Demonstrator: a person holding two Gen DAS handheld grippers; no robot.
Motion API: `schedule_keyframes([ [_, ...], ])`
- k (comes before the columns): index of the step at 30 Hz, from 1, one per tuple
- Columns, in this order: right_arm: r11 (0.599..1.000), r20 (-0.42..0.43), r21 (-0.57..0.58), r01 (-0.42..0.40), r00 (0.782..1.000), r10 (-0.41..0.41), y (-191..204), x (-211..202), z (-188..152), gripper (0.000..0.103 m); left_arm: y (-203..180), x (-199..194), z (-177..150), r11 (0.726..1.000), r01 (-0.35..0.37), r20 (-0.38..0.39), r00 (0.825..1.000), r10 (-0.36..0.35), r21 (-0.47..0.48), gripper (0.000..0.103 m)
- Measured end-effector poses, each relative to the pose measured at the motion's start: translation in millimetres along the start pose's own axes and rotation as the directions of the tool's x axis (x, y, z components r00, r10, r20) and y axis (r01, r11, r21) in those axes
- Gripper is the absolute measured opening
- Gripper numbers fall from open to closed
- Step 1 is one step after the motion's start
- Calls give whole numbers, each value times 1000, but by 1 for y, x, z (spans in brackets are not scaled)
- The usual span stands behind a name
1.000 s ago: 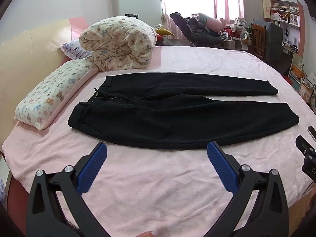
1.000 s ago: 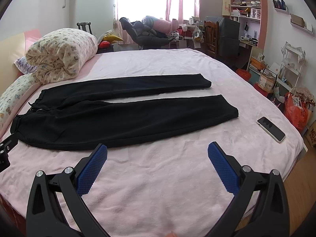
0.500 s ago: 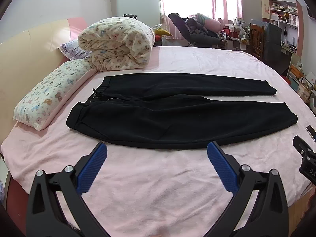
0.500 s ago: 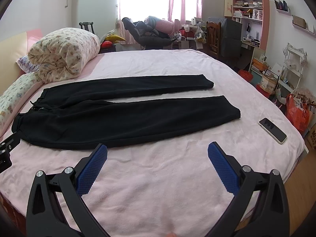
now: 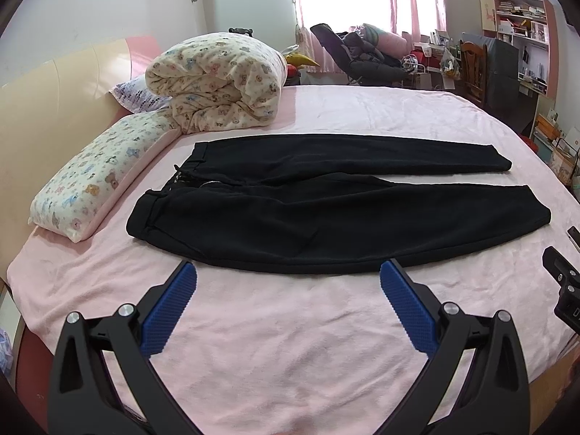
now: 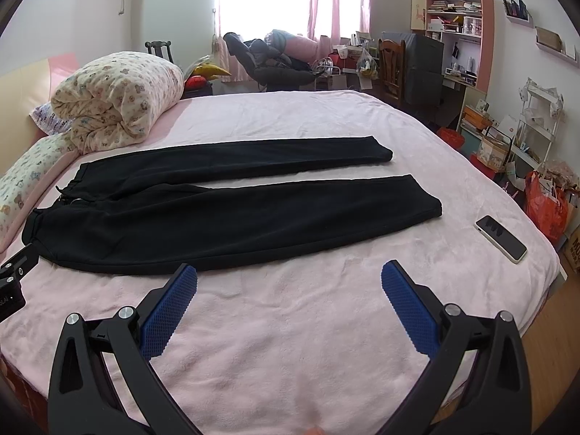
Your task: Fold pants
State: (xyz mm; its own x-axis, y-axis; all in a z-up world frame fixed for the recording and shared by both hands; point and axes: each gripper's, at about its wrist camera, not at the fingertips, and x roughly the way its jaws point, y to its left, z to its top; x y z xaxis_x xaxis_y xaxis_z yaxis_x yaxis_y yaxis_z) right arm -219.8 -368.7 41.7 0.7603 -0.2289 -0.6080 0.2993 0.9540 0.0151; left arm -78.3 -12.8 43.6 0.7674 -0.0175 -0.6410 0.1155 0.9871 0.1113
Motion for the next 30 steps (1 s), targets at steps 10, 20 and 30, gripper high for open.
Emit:
schedule_keyframes([
  [10, 1000, 1, 2, 0, 1000, 0, 0, 0, 0, 102, -1, 1, -1, 1000, 6, -3, 1000, -6, -4, 101],
  [20, 1000, 3, 4, 5, 1000, -5, 1, 0, -1, 102, 0, 1, 0, 1000, -2, -6, 1000, 2, -8, 101],
  [30, 1000, 7, 6, 9, 1000, -9, -3, 1, -1, 102, -4, 0, 0, 1000, 14, 1, 1000, -14, 9, 101],
])
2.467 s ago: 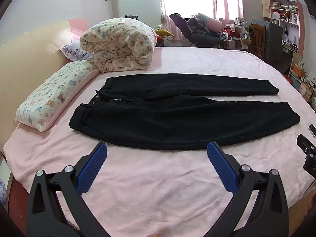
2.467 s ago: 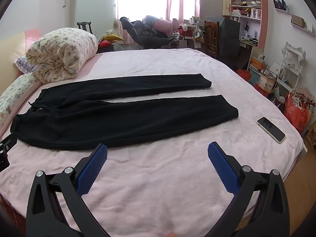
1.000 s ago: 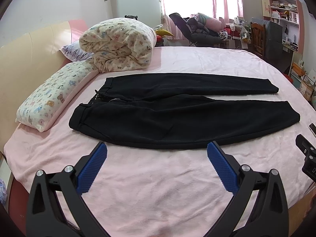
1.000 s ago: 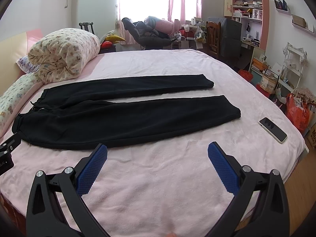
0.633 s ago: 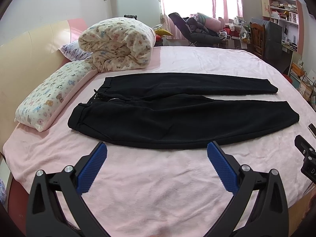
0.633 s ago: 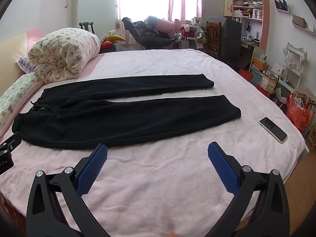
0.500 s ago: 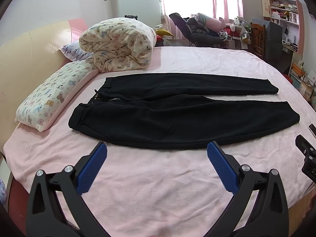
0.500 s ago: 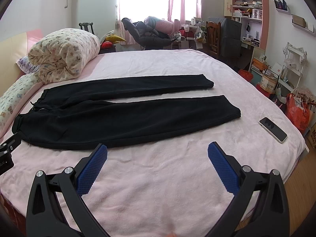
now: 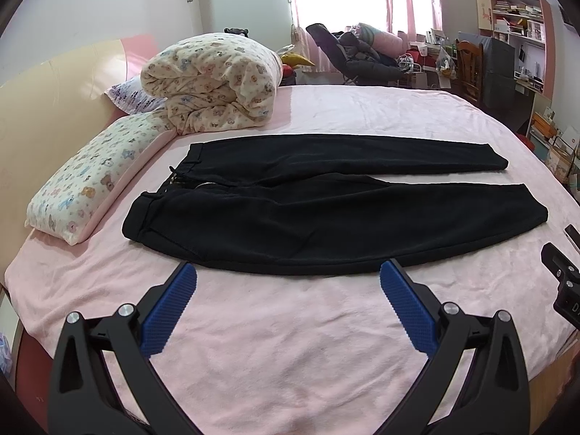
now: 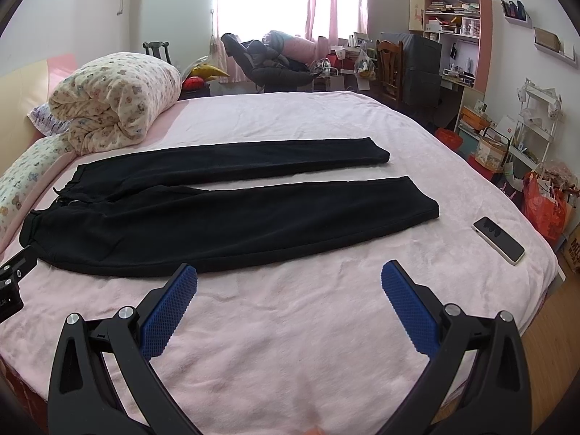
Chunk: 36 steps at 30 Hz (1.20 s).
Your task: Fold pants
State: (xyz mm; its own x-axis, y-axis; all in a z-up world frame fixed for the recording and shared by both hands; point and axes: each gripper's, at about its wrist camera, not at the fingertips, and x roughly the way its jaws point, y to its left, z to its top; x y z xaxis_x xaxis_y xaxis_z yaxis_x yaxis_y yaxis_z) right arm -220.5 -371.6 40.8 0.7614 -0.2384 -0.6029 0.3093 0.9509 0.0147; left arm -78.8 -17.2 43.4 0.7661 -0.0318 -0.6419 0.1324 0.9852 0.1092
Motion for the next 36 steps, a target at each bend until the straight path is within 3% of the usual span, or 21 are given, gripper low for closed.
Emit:
schedule_keyframes([
  [10, 1000, -1, -3, 0, 1000, 0, 0, 0, 0, 102, 4, 1, 4, 1000, 0, -14, 1000, -1, -31, 101],
  [36, 1000, -7, 1, 0, 1000, 0, -1, 3, 1, 102, -2, 2, 3, 1000, -3, -12, 1000, 3, 17, 101],
])
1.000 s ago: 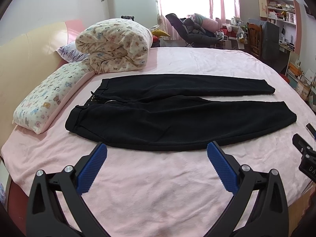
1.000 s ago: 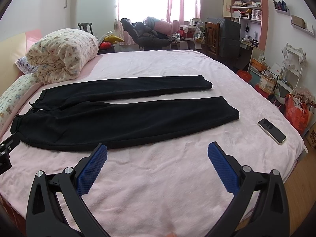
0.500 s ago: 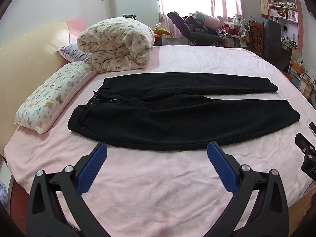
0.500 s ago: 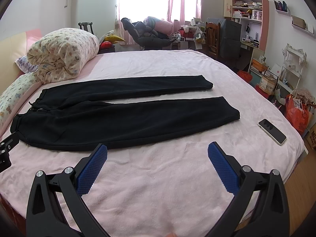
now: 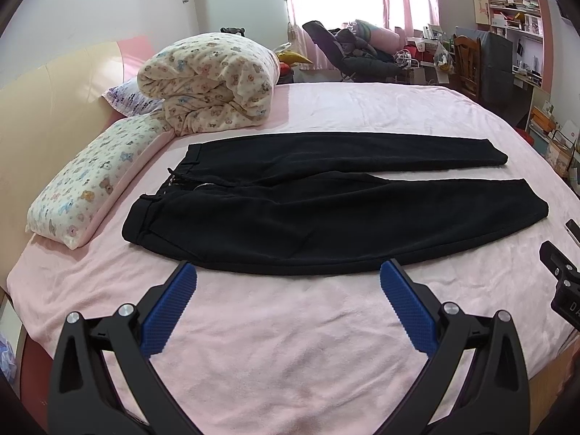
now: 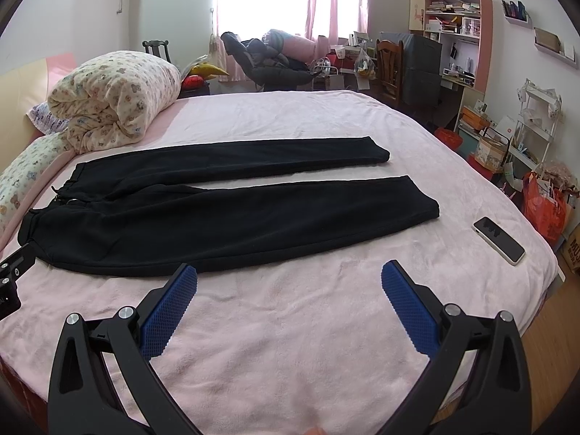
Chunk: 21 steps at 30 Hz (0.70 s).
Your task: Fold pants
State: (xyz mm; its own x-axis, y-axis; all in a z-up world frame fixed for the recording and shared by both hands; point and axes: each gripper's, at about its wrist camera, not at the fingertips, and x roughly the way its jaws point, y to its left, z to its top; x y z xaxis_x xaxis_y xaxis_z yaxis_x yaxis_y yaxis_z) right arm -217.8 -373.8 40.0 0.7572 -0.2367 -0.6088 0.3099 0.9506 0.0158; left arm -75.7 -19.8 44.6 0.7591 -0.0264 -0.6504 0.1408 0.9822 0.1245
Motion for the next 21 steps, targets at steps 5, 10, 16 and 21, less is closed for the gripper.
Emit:
schedule_keyframes([
  [5, 1000, 7, 1, -3, 1000, 3, -2, 1, 0, 102, 0, -1, 0, 1000, 0, 3, 1000, 0, 3, 101],
  [10, 1000, 22, -2, -4, 1000, 4, -2, -2, -1, 102, 0, -1, -1, 1000, -3, -1, 1000, 3, 3, 101],
  [16, 1000, 23, -6, -7, 1000, 7, 0, -2, 0, 102, 0, -2, 1, 1000, 5, -1, 1000, -5, 0, 101],
  [21, 1000, 24, -14, -5, 1000, 5, 1, -2, 0, 102, 0, -2, 1, 1000, 3, -1, 1000, -3, 0, 101],
])
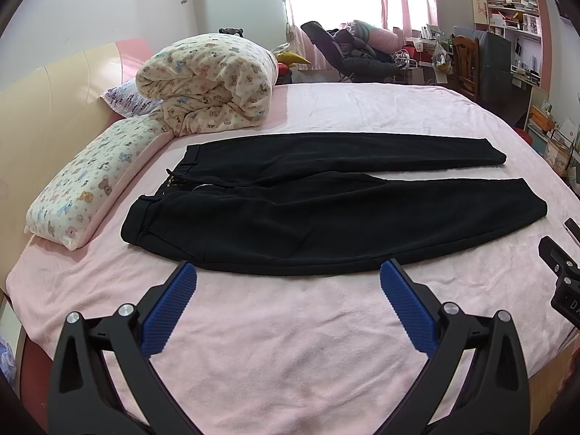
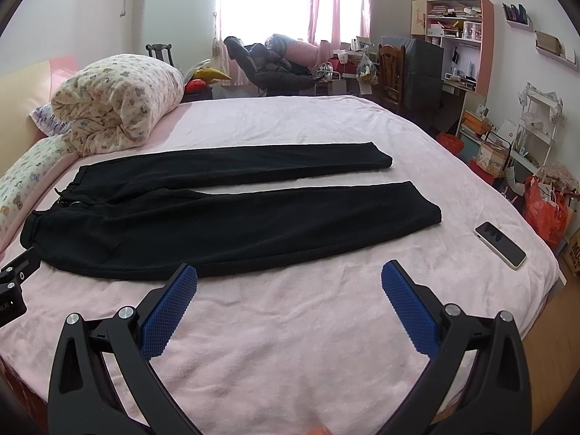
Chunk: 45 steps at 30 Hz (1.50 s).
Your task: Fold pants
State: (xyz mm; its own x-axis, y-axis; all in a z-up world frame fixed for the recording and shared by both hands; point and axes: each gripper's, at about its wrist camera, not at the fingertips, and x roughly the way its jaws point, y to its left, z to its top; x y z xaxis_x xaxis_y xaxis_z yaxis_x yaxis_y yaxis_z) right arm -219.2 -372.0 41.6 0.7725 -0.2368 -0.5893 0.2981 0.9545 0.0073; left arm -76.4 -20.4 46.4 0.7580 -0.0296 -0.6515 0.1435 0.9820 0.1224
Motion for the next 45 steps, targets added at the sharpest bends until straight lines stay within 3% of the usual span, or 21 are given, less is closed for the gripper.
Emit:
schedule_keyframes([
  [45, 1000, -4, -10, 7, 1000, -7, 1, 2, -4, 102, -2, 0, -1, 1000, -3, 6, 1000, 3, 12, 101],
])
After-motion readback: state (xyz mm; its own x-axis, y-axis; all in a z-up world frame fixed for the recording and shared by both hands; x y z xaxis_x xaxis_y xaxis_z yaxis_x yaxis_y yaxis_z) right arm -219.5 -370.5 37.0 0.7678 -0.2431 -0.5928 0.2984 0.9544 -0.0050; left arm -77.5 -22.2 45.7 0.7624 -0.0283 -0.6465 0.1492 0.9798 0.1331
